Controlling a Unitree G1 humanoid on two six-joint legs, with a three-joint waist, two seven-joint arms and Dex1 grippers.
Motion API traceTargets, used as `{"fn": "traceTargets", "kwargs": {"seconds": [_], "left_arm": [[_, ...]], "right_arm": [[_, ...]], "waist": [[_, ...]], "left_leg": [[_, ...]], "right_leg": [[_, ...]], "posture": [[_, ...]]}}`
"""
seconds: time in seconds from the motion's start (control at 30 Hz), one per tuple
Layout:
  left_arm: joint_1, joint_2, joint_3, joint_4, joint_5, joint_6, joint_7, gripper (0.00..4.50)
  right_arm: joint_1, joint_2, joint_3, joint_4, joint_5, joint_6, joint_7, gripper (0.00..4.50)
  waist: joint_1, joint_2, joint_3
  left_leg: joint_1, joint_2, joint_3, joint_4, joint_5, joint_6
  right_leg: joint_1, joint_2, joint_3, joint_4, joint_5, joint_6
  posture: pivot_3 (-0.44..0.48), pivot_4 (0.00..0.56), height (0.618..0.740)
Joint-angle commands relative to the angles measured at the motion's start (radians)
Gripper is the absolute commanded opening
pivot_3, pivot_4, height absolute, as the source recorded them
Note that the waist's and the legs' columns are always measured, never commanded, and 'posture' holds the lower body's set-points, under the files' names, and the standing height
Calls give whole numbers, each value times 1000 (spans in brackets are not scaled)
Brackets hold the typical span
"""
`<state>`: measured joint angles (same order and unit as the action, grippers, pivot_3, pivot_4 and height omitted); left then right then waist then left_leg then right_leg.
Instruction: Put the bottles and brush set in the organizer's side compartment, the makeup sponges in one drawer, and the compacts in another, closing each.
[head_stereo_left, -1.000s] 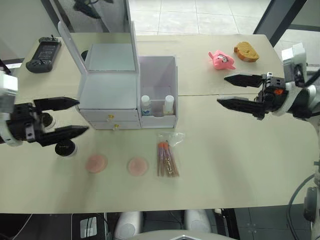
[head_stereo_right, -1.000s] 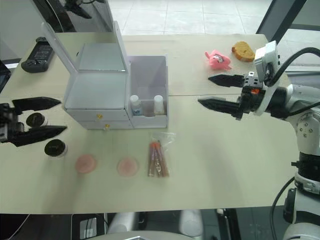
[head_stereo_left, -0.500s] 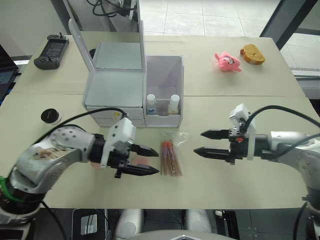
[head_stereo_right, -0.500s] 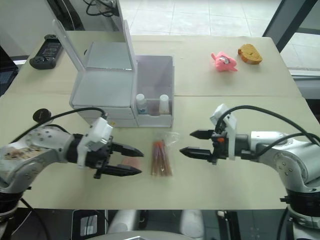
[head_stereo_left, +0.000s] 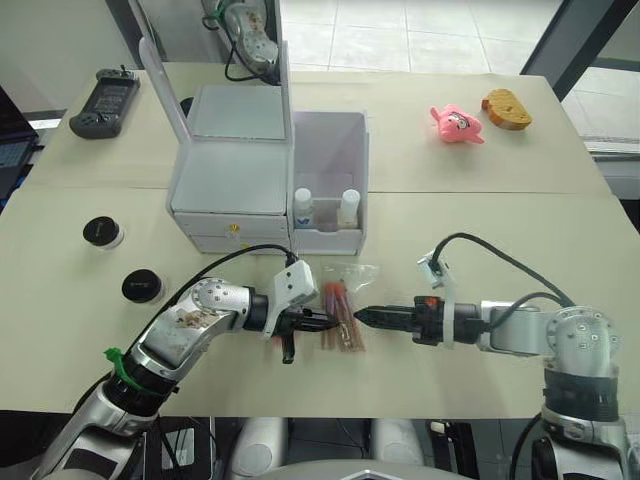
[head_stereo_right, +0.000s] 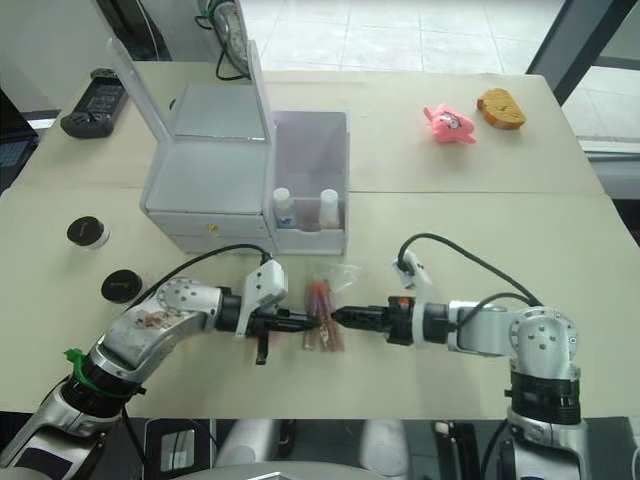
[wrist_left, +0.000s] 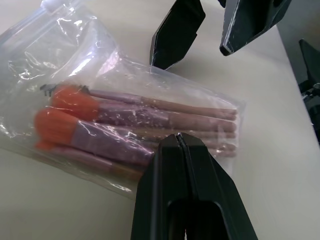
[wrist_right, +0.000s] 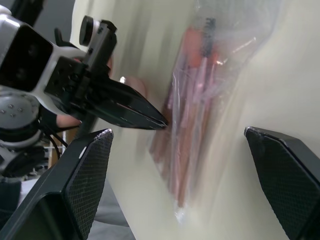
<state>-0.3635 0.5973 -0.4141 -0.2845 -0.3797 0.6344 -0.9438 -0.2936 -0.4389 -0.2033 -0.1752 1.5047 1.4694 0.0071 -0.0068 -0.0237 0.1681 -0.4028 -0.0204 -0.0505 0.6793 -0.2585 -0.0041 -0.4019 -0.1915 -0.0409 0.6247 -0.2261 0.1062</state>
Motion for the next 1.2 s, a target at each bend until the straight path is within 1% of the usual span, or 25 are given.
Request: {"fn": "traceTargets", "kwargs": {"seconds": [0.03, 0.1, 0.2, 0.27, 0.37, 0.5, 0.6, 0.63, 0.7, 0.83, 0.97, 1.0, 1.1, 1.2], "left_arm": [[-12, -1, -22, 6, 56, 19, 28, 45], [-15, 14, -42, 8, 94, 39, 36, 45], [-19, 21, -48, 1, 106, 83, 44, 45], [-19, 21, -44, -9, 103, 112, 50, 45], [-17, 30, -37, -38, 95, 151, 55, 45], [-4, 47, -19, -74, 79, 187, 57, 45], [10, 64, -1, -91, 74, 201, 61, 0], [14, 68, 4, -95, 72, 203, 61, 0], [21, 73, 13, -103, 68, 209, 63, 0], [25, 72, 22, -107, 67, 216, 64, 0], [27, 72, 30, -108, 65, 215, 63, 0], [29, 73, 40, -109, 60, 215, 63, 0], [44, 67, 99, -112, 25, 200, 55, 0], [93, 42, 210, -121, -75, 150, 15, 0]], "right_arm": [[-12, 29, 41, 27, 77, -43, -102, 4500], [-30, 59, 68, 70, 61, -65, -141, 4500], [-64, 102, 94, 135, 54, -88, -170, 4500], [-83, 121, 116, 165, 28, -89, -164, 4500], [-114, 136, 153, 212, -25, -76, -145, 4500], [-140, 147, 158, 269, -50, -58, -111, 4500], [-141, 124, 170, 281, -91, -32, -69, 3970], [-141, 117, 169, 285, -103, -28, -53, 3554], [-146, 101, 172, 293, -132, -21, -18, 2921], [-166, 62, 205, 306, -219, -10, 64, 1494], [-196, 39, 208, 326, -283, -15, 140, 217], [-200, 25, 200, 318, -289, -11, 159, 9], [-192, -63, 164, 205, -253, 20, 268, 8], [-199, -156, 104, 98, -200, 24, 377, 8]], "waist": [[-2, 0, 0], [-6, 0, -3], [-10, 1, -5], [-11, 1, -6], [-15, 2, -7], [-21, 3, -9], [-26, 4, -9], [-26, 5, -10], [-27, 6, -10], [-24, 6, -10], [-22, 4, -14], [-18, 4, -15], [-2, 5, -14], [1, 6, -12]], "left_leg": [[0, 0, 0, 0, 0, 0], [1, 0, -1, 0, 0, 0], [8, 1, -1, -2, -1, 2], [15, 3, -2, -3, -4, 6], [17, 4, -6, -3, -5, 9], [19, 4, -7, -4, -6, 10], [19, 4, -7, -5, -6, 11], [19, 4, -7, -5, -6, 11], [19, 4, -7, -5, -6, 11], [19, 4, -7, -5, -7, 11], [19, 4, -7, -5, -7, 11], [19, 4, -8, -5, -7, 11], [19, 3, -7, -4, -7, 11], [13, 2, -7, -2, -7, 11]], "right_leg": [[0, 0, 0, 0, 0, 0], [1, 0, 0, 0, 0, 0], [7, 2, 0, -1, 0, 0], [14, 5, 1, -1, -1, -1], [14, 8, 3, -1, -2, -3], [14, 10, 4, 0, -3, -4], [14, 10, 4, 0, -3, -4], [14, 10, 4, 0, -3, -4], [14, 10, 4, 0, -3, -4], [14, 10, 4, -1, -3, -4], [14, 10, 4, -1, -3, -4], [14, 10, 4, -1, -3, -4], [15, 9, 4, -2, -3, -4], [12, 9, 4, -4, -3, -4]], "posture": [[0, 150, 740], [0, 150, 740], [0, 150, 740], [0, 150, 740], [0, 150, 740], [0, 150, 740], [0, 150, 740], [0, 150, 740], [0, 150, 740], [0, 150, 740], [0, 150, 740], [0, 150, 740], [0, 150, 740], [0, 150, 740]]}}
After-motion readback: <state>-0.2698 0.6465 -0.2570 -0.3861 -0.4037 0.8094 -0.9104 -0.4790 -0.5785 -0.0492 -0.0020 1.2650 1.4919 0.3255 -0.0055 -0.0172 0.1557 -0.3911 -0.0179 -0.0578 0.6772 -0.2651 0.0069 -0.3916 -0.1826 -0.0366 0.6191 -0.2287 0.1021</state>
